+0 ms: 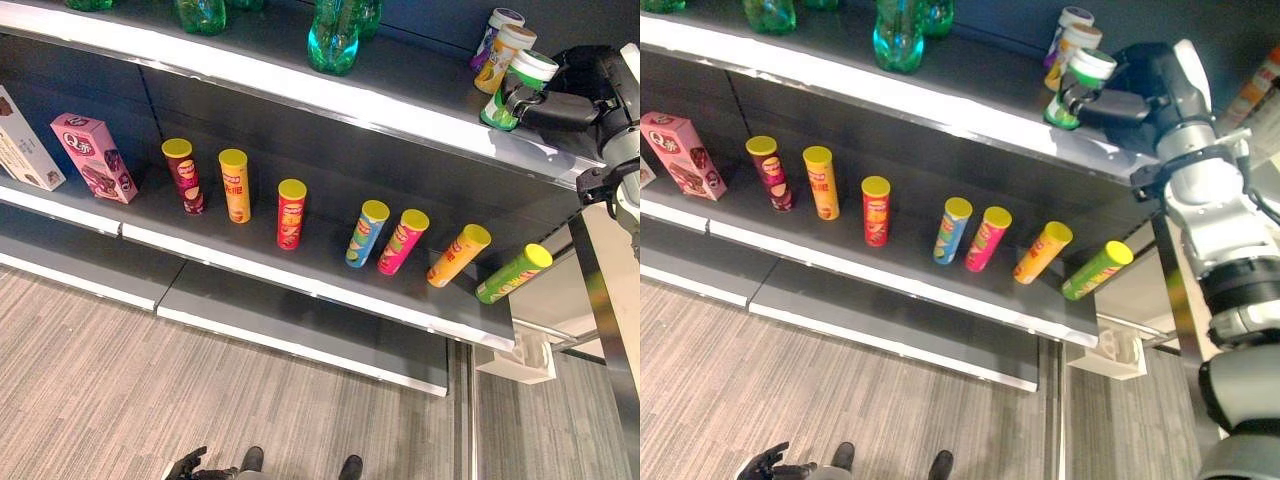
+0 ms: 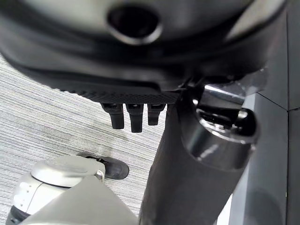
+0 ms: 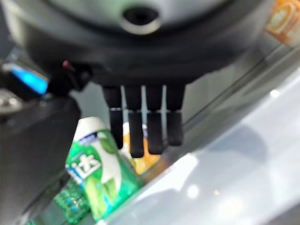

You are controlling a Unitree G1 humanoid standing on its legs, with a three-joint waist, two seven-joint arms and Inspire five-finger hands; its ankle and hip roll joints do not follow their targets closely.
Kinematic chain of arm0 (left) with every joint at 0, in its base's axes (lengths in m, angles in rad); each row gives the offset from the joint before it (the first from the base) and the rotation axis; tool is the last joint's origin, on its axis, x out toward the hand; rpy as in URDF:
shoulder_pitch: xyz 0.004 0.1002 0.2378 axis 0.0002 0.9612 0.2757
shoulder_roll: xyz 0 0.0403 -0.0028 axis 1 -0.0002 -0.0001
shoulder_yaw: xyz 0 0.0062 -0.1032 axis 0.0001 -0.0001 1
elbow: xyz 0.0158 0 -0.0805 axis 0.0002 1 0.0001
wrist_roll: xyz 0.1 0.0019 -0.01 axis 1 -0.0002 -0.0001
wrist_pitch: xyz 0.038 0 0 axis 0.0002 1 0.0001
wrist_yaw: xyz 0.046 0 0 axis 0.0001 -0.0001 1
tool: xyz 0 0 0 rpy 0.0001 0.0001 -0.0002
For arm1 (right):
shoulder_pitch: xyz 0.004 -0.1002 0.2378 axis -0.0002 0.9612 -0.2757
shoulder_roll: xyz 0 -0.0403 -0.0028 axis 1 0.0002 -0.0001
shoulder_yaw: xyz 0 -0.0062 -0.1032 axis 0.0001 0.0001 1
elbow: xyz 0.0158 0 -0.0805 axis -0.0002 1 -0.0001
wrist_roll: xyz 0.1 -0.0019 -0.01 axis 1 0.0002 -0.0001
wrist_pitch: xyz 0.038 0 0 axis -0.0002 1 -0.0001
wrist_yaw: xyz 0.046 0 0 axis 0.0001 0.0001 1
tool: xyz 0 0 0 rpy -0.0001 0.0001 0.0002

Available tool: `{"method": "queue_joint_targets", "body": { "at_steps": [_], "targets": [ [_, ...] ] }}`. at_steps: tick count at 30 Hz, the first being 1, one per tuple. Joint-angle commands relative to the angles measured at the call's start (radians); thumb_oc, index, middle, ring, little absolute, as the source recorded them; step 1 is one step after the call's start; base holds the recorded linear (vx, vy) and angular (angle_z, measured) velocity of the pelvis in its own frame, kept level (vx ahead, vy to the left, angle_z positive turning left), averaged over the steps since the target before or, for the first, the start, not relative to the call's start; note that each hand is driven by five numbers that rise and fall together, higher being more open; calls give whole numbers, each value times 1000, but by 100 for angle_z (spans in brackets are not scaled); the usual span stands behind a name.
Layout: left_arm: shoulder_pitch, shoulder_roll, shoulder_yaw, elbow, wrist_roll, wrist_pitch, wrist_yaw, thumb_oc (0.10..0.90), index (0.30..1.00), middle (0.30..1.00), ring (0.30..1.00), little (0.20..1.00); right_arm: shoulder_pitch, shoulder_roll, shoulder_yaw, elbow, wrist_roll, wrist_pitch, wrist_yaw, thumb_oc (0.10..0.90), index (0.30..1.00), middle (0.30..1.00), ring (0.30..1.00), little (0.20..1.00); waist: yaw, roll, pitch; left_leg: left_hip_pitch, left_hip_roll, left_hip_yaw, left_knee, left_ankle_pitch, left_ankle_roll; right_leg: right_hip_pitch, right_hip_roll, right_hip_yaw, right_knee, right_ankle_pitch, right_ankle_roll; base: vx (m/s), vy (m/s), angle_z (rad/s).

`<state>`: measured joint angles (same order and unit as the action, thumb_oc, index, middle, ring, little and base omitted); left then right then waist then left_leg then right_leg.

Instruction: Put the goods on the table back onto the shelves and tidy them up.

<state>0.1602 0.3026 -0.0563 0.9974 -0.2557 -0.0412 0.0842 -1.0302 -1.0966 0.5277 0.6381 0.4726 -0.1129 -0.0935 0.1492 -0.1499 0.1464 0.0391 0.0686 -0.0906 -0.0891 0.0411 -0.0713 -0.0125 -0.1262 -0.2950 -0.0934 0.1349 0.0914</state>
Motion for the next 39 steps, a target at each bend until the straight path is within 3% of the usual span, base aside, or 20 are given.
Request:
{"method": "queue_joint_targets", "body": {
  "at_steps": [1,11,17,24,26,28,30,32,33,34,37,38,39],
  "targets": [
    [1,43,-40,22,-20,-37,9,800,900,900,900,900,-193,-19,19,40,7,-35,-42,800,900,900,900,900,13,-41,-39,-8,11,90,7,-60,-29,67,-63,-3,30,-100,81,0,0,0],
    [-6,45,-34,33,-20,-36,16,800,900,900,900,900,-215,-32,8,22,6,-44,-65,800,900,900,900,900,2,-40,-43,-3,10,97,4,-63,-29,68,-64,2,29,-96,83,0,0,0],
    [-7,42,-26,44,-12,-36,18,800,900,900,900,900,-231,-95,-5,-50,15,-70,-92,800,900,900,900,900,-18,-34,-52,5,10,106,2,-67,-28,68,-66,6,28,-92,86,0,0,0],
    [-3,31,-23,55,13,-29,10,800,900,900,900,900,-119,-168,-167,-206,45,-130,-142,800,900,900,900,900,-49,-21,-61,11,12,122,2,-75,-28,65,-65,19,21,-88,89,1,2,-9],
    [-2,22,-21,55,26,-26,6,800,900,900,900,900,-57,-196,-252,-271,44,-158,-173,800,900,900,900,900,-63,-13,-66,13,14,130,2,-77,-27,62,-65,24,17,-85,92,0,0,0],
    [0,14,-17,48,45,-24,4,800,900,900,900,900,115,-198,-442,-390,41,-194,-194,800,900,900,900,900,-79,-4,-71,16,17,140,2,-83,-26,57,-63,34,14,-83,94,7,-2,-12],
    [-1,9,-14,47,65,-22,-3,800,900,900,900,900,262,-171,-583,-500,42,-217,-186,800,900,900,900,900,-95,5,-74,20,18,149,2,-86,-24,54,-62,44,13,-83,95,3,0,-26],
    [-3,6,-14,48,76,-21,-7,800,900,900,900,900,312,-153,-624,-544,44,-226,-174,800,900,900,900,900,-101,9,-75,22,18,153,2,-87,-24,52,-62,49,12,-83,95,-2,-10,-27],
    [-4,10,-17,51,89,-20,-9,800,900,900,900,900,405,-119,-701,-613,52,-229,-157,800,900,900,900,900,-104,11,-77,24,20,159,2,-89,-23,50,-61,54,10,-83,96,-5,-21,-23],
    [-3,6,-16,48,110,-19,-20,800,900,900,900,900,522,-30,-768,-724,99,-242,-92,800,900,900,900,900,-119,21,-77,28,21,171,2,-92,-23,46,-59,66,9,-82,97,-6,-19,-22],
    [-9,2,-3,42,105,-13,-38,800,900,900,900,900,678,119,-799,-850,156,-224,10,800,900,900,900,900,-139,40,-75,38,22,194,2,-94,-21,36,-56,92,7,-79,96,-24,-11,-32],
    [-16,12,11,28,111,-17,-48,800,900,900,900,900,772,170,-796,-883,114,-188,51,800,900,900,900,900,-151,48,-71,46,23,214,2,-95,-19,26,-53,114,6,-73,96,-21,-3,-64],
    [-15,13,10,27,111,-17,-49,800,900,900,900,900,776,173,-799,-887,113,-186,50,800,900,900,900,900,-148,47,-72,47,24,216,2,-95,-19,25,-53,116,6,-72,96,-30,-9,-61]
  ]
}}
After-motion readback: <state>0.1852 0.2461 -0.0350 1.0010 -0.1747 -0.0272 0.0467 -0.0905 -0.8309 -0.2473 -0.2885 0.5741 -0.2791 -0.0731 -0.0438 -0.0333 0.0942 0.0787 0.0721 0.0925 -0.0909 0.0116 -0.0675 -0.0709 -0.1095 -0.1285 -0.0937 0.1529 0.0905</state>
